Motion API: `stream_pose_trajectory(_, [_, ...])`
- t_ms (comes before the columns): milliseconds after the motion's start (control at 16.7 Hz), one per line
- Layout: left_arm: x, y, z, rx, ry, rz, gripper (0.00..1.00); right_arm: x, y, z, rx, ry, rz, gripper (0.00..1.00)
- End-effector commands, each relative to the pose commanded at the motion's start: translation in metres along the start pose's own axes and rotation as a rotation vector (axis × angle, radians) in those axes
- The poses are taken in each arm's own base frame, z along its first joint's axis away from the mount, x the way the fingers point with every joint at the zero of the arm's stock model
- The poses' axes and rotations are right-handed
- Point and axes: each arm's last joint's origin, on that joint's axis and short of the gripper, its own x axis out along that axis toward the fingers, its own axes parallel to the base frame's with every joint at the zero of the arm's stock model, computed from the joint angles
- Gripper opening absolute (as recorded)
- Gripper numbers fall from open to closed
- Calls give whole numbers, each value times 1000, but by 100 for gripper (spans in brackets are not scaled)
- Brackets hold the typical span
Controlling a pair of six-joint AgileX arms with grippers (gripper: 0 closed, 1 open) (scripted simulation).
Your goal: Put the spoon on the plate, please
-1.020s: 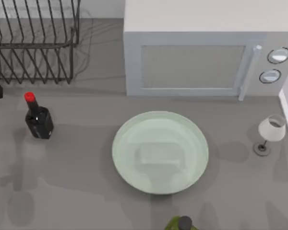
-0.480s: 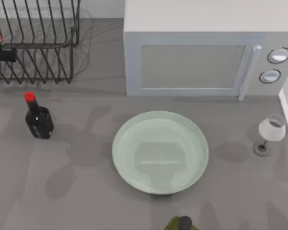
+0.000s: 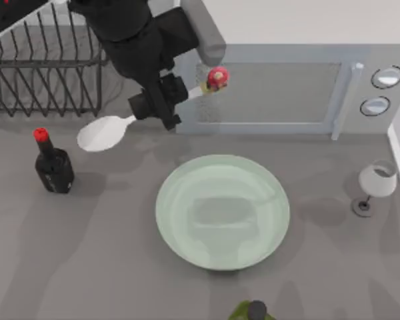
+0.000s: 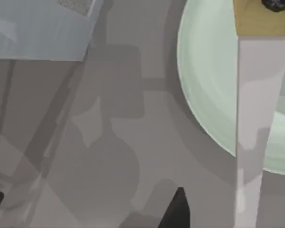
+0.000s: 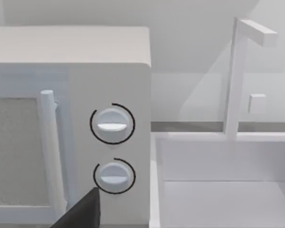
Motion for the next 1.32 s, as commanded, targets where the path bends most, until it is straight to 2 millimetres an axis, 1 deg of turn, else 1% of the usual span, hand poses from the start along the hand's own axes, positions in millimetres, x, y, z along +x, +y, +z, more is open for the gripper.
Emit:
stream_pose_trajectory(60, [21,-13,17,99,37,-36,0,0,0,0,0,0,0,100])
stream_pose_trajectory(120, [44,-26,31,179,80,-69,0,0,0,0,0,0,0,100])
stream_pose_trajectory(240, [85,-47,46,288,168,-118,0,0,0,0,0,0,0,100])
stream_pose_trajectory(300, [101,-54,49,322,202,-132,0,0,0,0,0,0,0,100])
stream_pose_trajectory(360, [111,-59,51,343,226,-139,0,0,0,0,0,0,0,100])
stream_pose_trajectory(420, [116,-61,52,355,239,-142,0,0,0,0,0,0,0,100])
stream_pose_trajectory(960, [117,-61,52,348,228,-151,0,0,0,0,0,0,0,100])
stream_pose_trajectory(1320, [110,-68,61,382,161,-150,0,0,0,0,0,0,0,100])
